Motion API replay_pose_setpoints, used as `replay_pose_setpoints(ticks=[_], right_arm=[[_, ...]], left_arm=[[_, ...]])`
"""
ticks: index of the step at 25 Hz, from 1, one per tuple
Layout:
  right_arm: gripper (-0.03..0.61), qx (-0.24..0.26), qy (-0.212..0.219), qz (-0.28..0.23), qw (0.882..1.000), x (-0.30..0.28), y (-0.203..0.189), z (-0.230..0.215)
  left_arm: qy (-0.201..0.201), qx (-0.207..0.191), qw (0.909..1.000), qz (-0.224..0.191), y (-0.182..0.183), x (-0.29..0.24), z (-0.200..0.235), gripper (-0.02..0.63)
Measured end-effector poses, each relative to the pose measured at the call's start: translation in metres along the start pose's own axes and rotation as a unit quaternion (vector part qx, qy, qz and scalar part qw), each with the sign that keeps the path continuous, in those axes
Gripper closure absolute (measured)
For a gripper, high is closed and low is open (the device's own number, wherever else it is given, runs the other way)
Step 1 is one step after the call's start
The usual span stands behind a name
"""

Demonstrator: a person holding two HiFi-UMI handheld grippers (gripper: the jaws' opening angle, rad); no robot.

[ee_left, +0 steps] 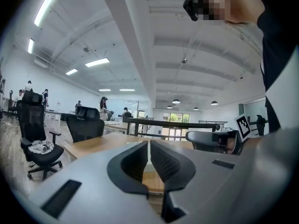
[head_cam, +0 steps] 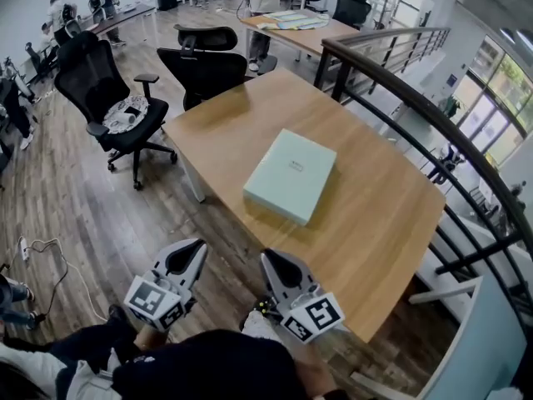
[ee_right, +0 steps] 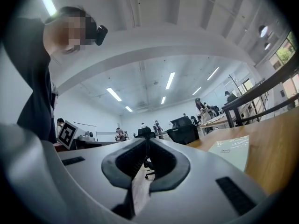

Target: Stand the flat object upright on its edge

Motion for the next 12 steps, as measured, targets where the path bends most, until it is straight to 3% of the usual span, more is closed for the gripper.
replay_pose_setpoints(ticks=[12], right_arm=[[0.546, 0.014, -0.014, 0.003, 1.0, 0.005, 0.02, -0.066]], left_arm=[[-0.023, -0.009, 0.9996, -0.011, 0.012, -0.074, -0.013, 0.586]])
Point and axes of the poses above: the fingertips, and each gripper's own axes: x backward along the fingers, z to its left, y out of its top, the point moved 5 cm from there along x, backward along the fingers, and after that the axes turned 14 degrees about y, right-handed, at the moved point
